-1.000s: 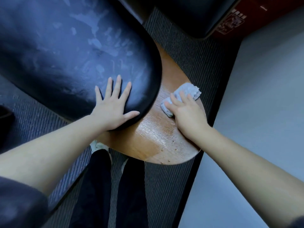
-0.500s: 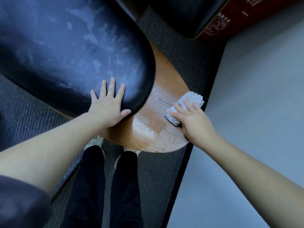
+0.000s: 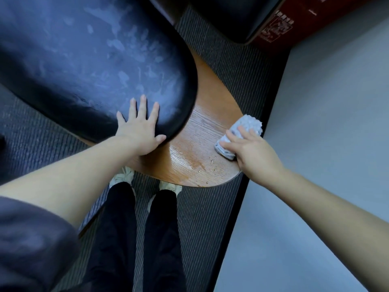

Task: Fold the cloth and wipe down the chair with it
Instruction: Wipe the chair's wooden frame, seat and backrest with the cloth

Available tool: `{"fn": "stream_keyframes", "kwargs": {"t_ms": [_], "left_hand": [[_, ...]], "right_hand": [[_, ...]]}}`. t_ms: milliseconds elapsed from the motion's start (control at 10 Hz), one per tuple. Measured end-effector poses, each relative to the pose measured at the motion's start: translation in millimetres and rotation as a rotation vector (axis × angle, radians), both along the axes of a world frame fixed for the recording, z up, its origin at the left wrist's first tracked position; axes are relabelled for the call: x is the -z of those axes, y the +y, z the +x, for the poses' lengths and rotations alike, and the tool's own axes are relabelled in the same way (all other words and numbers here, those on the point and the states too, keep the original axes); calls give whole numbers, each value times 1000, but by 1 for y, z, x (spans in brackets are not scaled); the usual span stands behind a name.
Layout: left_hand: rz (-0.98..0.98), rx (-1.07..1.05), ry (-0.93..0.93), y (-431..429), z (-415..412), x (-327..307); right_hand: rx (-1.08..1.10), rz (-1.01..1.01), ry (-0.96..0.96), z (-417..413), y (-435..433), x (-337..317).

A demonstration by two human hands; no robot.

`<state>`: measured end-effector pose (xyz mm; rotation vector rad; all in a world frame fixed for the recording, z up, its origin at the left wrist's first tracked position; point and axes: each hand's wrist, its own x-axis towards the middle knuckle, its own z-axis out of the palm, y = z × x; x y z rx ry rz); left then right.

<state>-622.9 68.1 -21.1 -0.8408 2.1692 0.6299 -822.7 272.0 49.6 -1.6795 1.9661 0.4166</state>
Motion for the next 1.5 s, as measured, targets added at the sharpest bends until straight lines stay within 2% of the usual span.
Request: {"fn": "stream_keyframes", "kwargs": {"t_ms": [200, 300, 400, 500, 600, 700, 800, 900, 1000, 1100, 1200, 1300, 1500], "left_hand": [[-28, 1, 24, 4, 4, 4], [-22, 2, 14, 2, 4, 4], [-19, 1, 11, 3, 3, 4], [-21, -10, 11, 5, 3, 2], [-16, -18, -3, 7, 1, 1], [-8, -28, -11, 7, 1, -1], [-8, -23, -13, 8, 2, -2], [-7, -27, -14, 8, 1, -2], [-7, -23, -13, 7, 2, -1], [-3, -15, -9, 5, 4, -1], [-2, -16, -9, 6, 4, -1], [-1, -17, -8, 6, 4, -1], [1, 7, 17, 4, 9, -1]], "right_hand": [[42, 29, 50, 12, -86, 64], [-22, 4, 41, 19, -79, 61], [-147, -39, -91, 12, -37, 28], [-72, 25, -57, -4, -27, 11], [10, 79, 2, 7, -43, 22], [-163, 25, -76, 28, -27, 15], [-195, -50, -180, 18, 6, -10], [-59, 5, -93, 0, -1, -7], [-15, 59, -33, 18, -14, 2], [-129, 6, -181, 33, 13, -19], [-107, -56, -170, 17, 33, -36], [8, -62, -55, 16, 17, -27], [-71, -90, -168, 52, 44, -40]]}}
